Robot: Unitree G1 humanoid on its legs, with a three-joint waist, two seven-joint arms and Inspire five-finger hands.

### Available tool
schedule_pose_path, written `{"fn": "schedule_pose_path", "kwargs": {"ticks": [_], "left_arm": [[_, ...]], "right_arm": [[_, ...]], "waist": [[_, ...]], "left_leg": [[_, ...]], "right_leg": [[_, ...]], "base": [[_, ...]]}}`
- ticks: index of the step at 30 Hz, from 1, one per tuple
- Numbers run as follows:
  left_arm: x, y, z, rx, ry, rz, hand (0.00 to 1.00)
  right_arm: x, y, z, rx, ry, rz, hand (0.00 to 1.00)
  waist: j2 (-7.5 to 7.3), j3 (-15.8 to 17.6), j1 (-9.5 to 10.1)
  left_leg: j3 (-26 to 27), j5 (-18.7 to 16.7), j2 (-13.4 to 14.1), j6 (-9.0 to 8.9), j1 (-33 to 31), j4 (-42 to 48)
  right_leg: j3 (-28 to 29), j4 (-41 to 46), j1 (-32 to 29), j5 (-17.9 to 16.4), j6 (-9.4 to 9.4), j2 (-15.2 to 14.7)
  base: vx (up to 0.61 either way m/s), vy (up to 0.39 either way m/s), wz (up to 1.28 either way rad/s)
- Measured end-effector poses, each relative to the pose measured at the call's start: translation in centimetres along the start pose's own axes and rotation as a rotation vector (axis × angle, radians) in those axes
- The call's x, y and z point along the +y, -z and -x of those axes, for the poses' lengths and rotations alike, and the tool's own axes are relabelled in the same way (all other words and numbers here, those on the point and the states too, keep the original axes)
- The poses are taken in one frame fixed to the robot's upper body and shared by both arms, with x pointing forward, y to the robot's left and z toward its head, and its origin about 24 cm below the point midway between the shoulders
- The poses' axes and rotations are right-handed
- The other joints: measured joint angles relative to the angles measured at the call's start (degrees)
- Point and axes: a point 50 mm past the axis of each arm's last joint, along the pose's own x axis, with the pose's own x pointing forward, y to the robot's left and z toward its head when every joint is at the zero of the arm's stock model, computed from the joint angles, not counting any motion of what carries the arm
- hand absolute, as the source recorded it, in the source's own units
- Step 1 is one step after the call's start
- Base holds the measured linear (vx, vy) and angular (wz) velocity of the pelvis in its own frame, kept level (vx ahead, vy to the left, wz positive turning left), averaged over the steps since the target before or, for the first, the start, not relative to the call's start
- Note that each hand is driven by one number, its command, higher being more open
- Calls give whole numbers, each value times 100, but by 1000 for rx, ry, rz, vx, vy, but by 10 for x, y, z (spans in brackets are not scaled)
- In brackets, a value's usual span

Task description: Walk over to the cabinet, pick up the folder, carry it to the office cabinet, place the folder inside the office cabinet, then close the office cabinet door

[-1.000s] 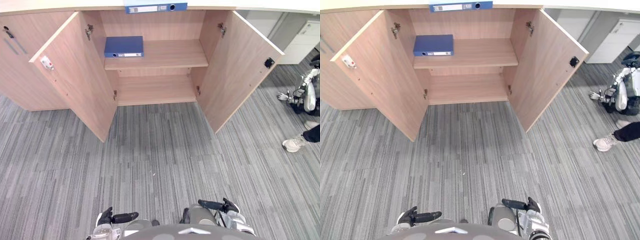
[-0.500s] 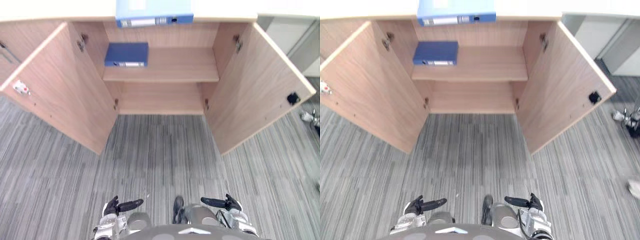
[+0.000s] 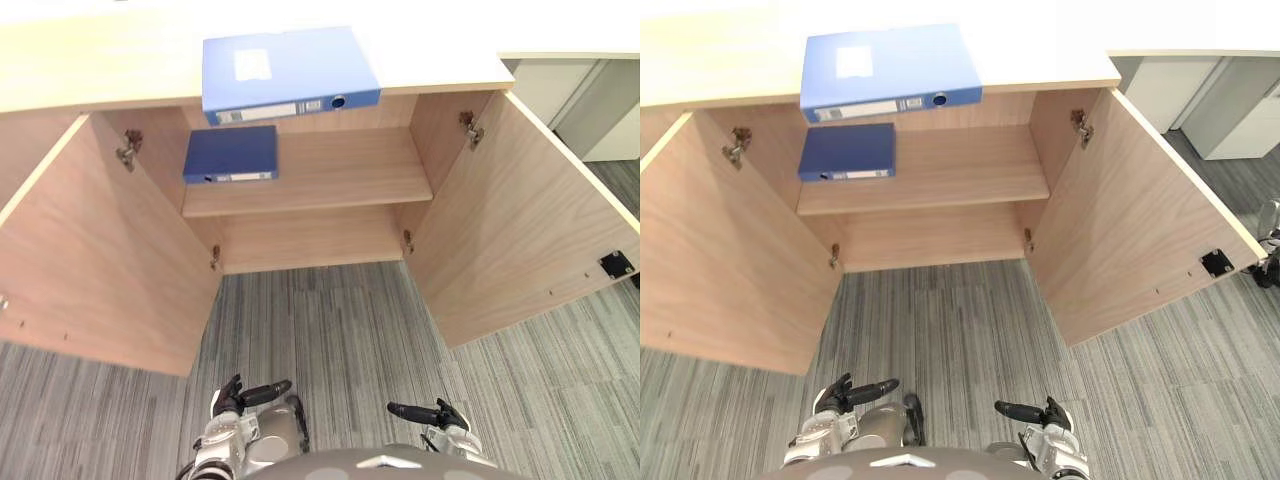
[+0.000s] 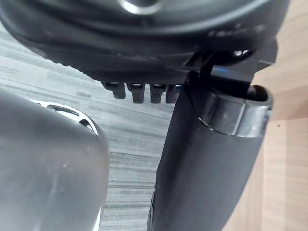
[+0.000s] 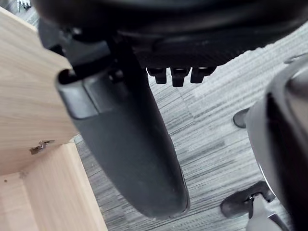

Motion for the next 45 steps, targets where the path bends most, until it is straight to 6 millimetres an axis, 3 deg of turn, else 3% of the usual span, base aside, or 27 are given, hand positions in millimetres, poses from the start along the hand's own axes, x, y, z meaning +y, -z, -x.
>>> {"fn": "schedule_pose_path", "kwargs": {"ticks": [2, 3, 5, 7, 9, 10, 11, 13, 15, 17, 19, 21, 22, 24, 25, 26, 28, 32, 39, 45], "left_arm": [[0, 3, 0, 13, 12, -52, 100], [1, 6, 0, 23, 15, -74, 100], [1, 8, 1, 32, 12, -72, 100], [0, 8, 1, 34, 13, -67, 100], [0, 11, 1, 43, 12, -63, 100], [3, 14, 2, 54, 7, -66, 100], [2, 19, 2, 74, 10, -67, 100], [-9, 26, 5, 92, 25, -16, 100], [-11, 25, 5, 86, 28, -19, 100], [-9, 19, 5, 64, 21, 9, 100], [-10, 16, 5, 39, 17, 23, 100], [-10, 13, 5, 23, 18, 25, 100], [-10, 12, 5, 22, 19, 25, 100], [-11, 11, 5, 24, 19, 23, 100], [-9, 12, 4, 28, 15, 19, 100], [-4, 11, 4, 27, 5, 10, 100], [3, 13, 3, 36, -11, -1, 100], [1, 20, 5, 58, 0, -33, 100], [-3, 20, 5, 49, 28, -113, 100], [-9, 1, 17, -111, 42, -48, 100]], "right_arm": [[-2, 0, 0, -2, 0, 9, 100], [-2, -1, -1, -3, -7, 12, 100], [-2, -2, 0, -11, -11, 24, 100], [-1, -5, 0, -24, -15, 23, 100], [-2, -7, -1, -30, -14, 21, 100], [-2, -6, -1, -26, -12, 22, 100], [-5, -2, -1, -12, -6, 13, 100], [-13, -4, -2, -13, 16, 26, 100], [-14, -5, -2, -16, 16, 33, 100], [-16, -3, -1, -14, 24, 38, 100], [-17, 1, -1, -5, 29, 42, 100], [-15, 0, 0, -10, 23, 39, 100], [-15, 0, 0, -11, 22, 38, 100], [-15, 1, 0, -6, 25, 34, 100], [-14, 2, 0, -1, 23, 29, 100], [-12, 5, 1, 8, 20, 23, 100], [-8, 12, 2, 25, 10, 16, 100], [-9, 14, 3, 31, 11, 17, 100], [-12, 16, 1, 51, 21, 26, 100], [-16, 16, 0, 57, 47, 38, 100]], "waist": [[2, 0, -25], [-22, -18, -74], [-14, -24, -102], [-1, -26, -142], [39, -34, -187], [4, -90, -215], [55, -103, -230], [298, -217, -174], [367, -187, -190], [352, -126, -167], [352, -130, -84], [347, -134, -68], [349, -135, -69], [356, -150, -74], [333, -180, -70], [184, -225, -73], [44, -304, -62], [68, -374, -73], [60, -369, -80], [31, -334, -86]], "left_leg": [[76, -123, -164, 142, 522, -277], [64, -209, -233, 153, 823, -435], [35, -247, -246, 135, 1144, -653], [-86, -264, -210, 101, 1359, -849], [-234, -310, -118, -37, 1512, -994], [-342, -297, -138, -178, 1564, -1111], [-541, -319, -126, -310, 1716, -1232], [-575, -249, 58, -425, 1721, -1243], [-587, -262, 219, -486, 1554, -584], [-562, -364, 643, -746, 794, 1425], [-370, -411, 883, -684, 444, 2127], [-242, -419, 922, -597, 186, 1682], [-242, -390, 901, -567, 161, 1400], [-296, 178, 741, -530, 207, 116], [-311, 164, 681, -543, 300, -34], [-299, 221, 547, -535, 393, -311], [-245, 289, 414, -472, 518, -528], [-128, 492, 114, -371, 997, -1140], [-324, 996, -105, -363, 1404, -2086], [-817, 1370, -309, -315, 1462, -2693]], "right_leg": [[70, 1977, -784, 27, 227, -191], [21, 2698, -1141, -103, 137, -258], [-192, 2913, -1498, -262, -66, -244], [-450, 2526, -1820, -368, -169, -167], [-509, 1606, -2011, -350, -180, 32], [-418, 471, -1946, 19, -182, 142], [-476, 176, -1789, 669, -494, 214], [-581, 97, -1681, 548, -582, 354], [-731, -33, -1415, 436, -673, 389], [-915, -452, -804, 414, -715, 461], [-964, -713, -386, 376, -761, 503], [-930, -872, -240, 369, -739, 499], [-908, -879, -241, 360, -716, 497], [-861, -840, -264, 312, -590, 529], [-851, -848, -262, 305, -553, 503], [-850, -917, -272, 339, -487, 421], [-830, -1097, -177, 379, -421, 311], [-734, -1393, 119, 477, -272, 147], [-766, -1484, 184, 572, -273, 142], [-863, -1518, 73, 657, -224, 101]], "base": [[362, 248, -30], [263, 122, 4], [258, 47, 13], [379, -66, 34], [373, -138, 44], [394, -165, 58], [404, -165, 51], [387, -172, 31], [343, -189, 39], [274, -190, 36], [174, -85, 2], [97, 25, -10], [127, 92, -14], [150, 149, -5], [188, 197, 10], [142, 157, 11], [129, 131, 3], [42, 89, -6], [-47, 16, 6], [-94, 26, 16]]}}
